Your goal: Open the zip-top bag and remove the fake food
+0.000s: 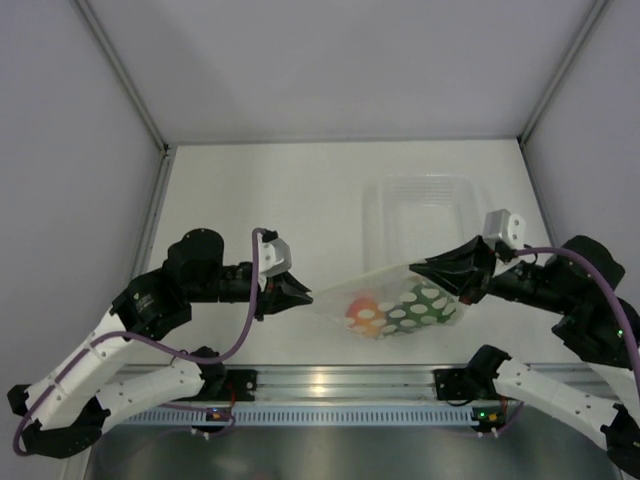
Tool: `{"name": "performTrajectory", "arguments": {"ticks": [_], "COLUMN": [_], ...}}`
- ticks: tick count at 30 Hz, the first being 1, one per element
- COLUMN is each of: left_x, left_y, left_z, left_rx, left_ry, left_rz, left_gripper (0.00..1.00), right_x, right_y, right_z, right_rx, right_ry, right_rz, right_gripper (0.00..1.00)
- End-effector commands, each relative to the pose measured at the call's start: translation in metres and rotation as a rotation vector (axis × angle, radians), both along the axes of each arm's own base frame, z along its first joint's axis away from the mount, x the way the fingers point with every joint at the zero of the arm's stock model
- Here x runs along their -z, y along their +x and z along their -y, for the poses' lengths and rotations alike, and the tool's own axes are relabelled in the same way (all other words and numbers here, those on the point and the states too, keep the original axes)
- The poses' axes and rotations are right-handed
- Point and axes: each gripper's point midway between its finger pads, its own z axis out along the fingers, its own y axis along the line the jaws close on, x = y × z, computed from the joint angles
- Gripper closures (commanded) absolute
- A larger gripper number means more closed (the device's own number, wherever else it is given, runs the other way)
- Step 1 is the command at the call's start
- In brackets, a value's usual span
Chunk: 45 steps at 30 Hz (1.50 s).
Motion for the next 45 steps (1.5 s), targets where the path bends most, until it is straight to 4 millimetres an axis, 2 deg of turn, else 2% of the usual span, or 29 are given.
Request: {"name": "performTrajectory", "arguments": {"ticks": [1, 4, 7, 13, 14, 15, 17, 18, 19, 20, 22, 23, 24, 27, 34, 36, 40, 45], "left_x": [0.009, 0.009, 0.009, 0.009, 0.007, 0.01, 0.008, 0.006, 0.002, -0.006, -0.021, -0.037, -0.044, -0.06, -0.064, -0.062, -0.054, -0.045], "left_y": [-0.002, -0.002, -0.001, -0.004, -0.003, -0.002, -0.001, 0.001, 0.006, 0.016, 0.025, 0.036, 0.04, 0.043, 0.046, 0.047, 0.031, 0.038], "left_z": [-0.009, -0.01, -0.011, -0.01, -0.008, -0.004, 0.002, 0.004, 0.006, 0.006, 0.007, 0.009, 0.01, 0.017, 0.035, 0.039, 0.048, 0.053], "left_rx": [-0.029, -0.03, -0.04, -0.023, -0.02, -0.014, 0.007, 0.005, -0.013, -0.071, -0.115, -0.166, -0.198, -0.195, -0.141, -0.126, -0.007, -0.025], "left_ry": [0.027, 0.022, 0.022, 0.022, 0.022, 0.033, 0.039, 0.04, 0.033, 0.024, -0.013, -0.063, -0.094, -0.164, -0.214, -0.207, -0.191, -0.171], "left_rz": [-0.022, -0.02, -0.015, -0.025, -0.027, -0.043, -0.054, -0.054, -0.049, -0.037, -0.012, 0.025, 0.012, 0.029, 0.041, 0.038, 0.014, -0.001], "left_gripper": [1.0, 1.0, 1.0, 1.0, 0.96, 0.85, 0.51, 0.45, 0.32, 0.02, 0.02, 0.02, 0.02, 0.02, 0.09, 0.11, 0.18, 0.23], "right_x": [-0.026, -0.034, -0.034, -0.025, -0.02, -0.021, -0.011, -0.012, -0.006, -0.004, 0.0, 0.002, 0.003, 0.008, 0.011, 0.01, 0.008, 0.008], "right_y": [-0.009, -0.015, -0.017, -0.025, -0.024, -0.027, -0.027, -0.026, -0.024, -0.023, -0.02, -0.021, -0.021, -0.019, -0.018, -0.019, -0.018, -0.022], "right_z": [0.029, 0.045, 0.053, 0.047, 0.042, 0.037, 0.026, 0.022, 0.018, 0.015, 0.011, 0.008, 0.006, 0.001, -0.005, -0.005, -0.006, -0.008], "right_rx": [0.078, 0.116, 0.138, 0.086, 0.069, 0.036, -0.01, -0.019, -0.025, -0.032, -0.041, -0.061, -0.066, -0.078, -0.1, -0.106, -0.103, -0.129], "right_ry": [0.03, 0.048, 0.061, 0.058, 0.052, 0.067, 0.057, 0.067, 0.057, 0.053, 0.051, 0.046, 0.043, 0.038, 0.036, 0.041, 0.048, 0.055], "right_rz": [0.086, 0.11, 0.101, 0.071, 0.062, 0.063, 0.049, 0.051, 0.042, 0.041, 0.044, 0.044, 0.042, 0.034, 0.035, 0.039, 0.04, 0.046], "right_gripper": [1.0, 1.0, 1.0, 1.0, 1.0, 1.0, 1.0, 1.0, 1.0, 1.0, 1.0, 1.0, 1.0, 1.0, 1.0, 1.0, 1.0, 1.0]}}
